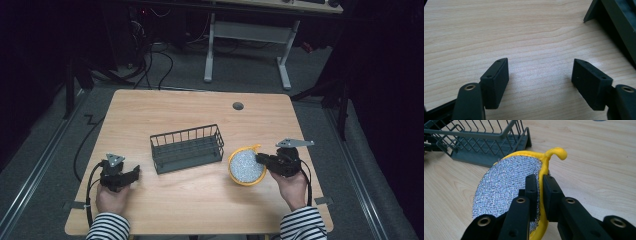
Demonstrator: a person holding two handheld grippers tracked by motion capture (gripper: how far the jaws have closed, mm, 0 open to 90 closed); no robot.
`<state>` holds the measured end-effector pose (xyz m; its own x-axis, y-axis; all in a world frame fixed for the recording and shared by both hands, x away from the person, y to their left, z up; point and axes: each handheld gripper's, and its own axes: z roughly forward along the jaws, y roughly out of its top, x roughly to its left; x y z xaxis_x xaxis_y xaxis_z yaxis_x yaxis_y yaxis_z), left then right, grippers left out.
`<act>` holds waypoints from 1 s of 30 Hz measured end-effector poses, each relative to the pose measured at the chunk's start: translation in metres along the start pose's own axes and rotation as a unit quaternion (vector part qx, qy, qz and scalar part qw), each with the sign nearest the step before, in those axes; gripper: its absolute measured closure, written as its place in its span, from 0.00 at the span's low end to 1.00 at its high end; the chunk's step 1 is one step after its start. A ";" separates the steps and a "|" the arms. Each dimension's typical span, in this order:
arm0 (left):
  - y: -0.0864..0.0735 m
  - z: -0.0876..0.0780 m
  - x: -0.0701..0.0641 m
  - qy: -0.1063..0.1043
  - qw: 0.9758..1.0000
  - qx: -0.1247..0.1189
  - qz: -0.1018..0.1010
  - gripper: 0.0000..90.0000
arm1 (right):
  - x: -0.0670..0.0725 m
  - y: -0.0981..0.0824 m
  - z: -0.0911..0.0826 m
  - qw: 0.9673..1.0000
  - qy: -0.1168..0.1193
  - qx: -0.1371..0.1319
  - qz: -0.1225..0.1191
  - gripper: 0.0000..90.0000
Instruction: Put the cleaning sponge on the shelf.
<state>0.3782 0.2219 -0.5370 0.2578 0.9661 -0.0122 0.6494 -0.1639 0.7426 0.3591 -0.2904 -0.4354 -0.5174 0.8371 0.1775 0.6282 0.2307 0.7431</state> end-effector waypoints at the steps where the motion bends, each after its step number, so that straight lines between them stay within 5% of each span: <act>1: 0.000 0.000 0.000 0.000 1.000 0.000 0.000 0.34 | 0.001 0.002 -0.001 1.000 0.000 -0.001 -0.003 0.92; 30: 0.000 0.000 0.000 0.000 1.000 0.000 0.000 0.34 | 0.019 0.075 -0.016 0.998 0.016 -0.037 -0.055 0.92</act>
<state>0.3783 0.2220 -0.5370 0.2578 0.9661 -0.0126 0.6494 -0.1636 0.7427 0.3874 -0.2655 -0.3655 -0.6007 0.7916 0.1118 0.5219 0.2824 0.8049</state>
